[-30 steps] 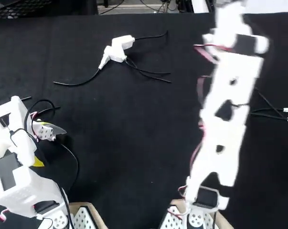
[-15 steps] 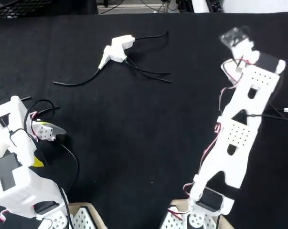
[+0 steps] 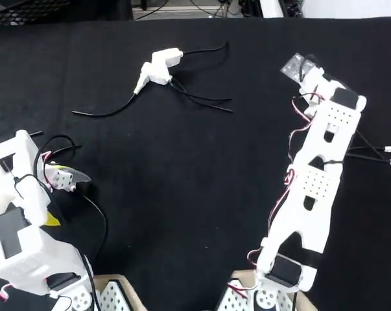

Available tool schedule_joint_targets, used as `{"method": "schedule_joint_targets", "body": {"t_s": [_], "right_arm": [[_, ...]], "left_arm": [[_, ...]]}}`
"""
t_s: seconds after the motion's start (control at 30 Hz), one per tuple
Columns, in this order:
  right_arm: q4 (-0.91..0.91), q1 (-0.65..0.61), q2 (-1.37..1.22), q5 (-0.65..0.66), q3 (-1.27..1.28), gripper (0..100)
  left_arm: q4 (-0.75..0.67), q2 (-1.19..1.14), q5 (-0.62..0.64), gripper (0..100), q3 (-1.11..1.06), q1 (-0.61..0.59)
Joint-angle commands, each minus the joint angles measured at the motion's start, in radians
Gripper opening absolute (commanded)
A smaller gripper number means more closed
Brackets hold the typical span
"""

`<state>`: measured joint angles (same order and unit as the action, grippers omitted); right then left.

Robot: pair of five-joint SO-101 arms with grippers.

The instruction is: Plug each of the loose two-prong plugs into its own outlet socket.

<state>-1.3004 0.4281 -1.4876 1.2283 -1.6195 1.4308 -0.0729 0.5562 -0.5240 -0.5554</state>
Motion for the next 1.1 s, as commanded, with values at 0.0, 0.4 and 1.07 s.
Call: {"method": "schedule_joint_targets", "body": {"t_s": [0.0, 0.4, 1.07], "right_arm": [[0.163, -0.011, -0.051, 0.02, -0.035, 26.0], [0.18, -0.066, -0.173, 0.015, -0.047, 0.9], [-0.365, -0.126, 0.305, -0.175, -0.048, 1.1]], "left_arm": [[0.0, 0.02, 0.006, 45, 0.001, 0.051], [0.0, 0.02, 0.006, 45, 0.001, 0.062], [0.0, 0.023, 0.006, 45, 0.001, 0.064]]}}
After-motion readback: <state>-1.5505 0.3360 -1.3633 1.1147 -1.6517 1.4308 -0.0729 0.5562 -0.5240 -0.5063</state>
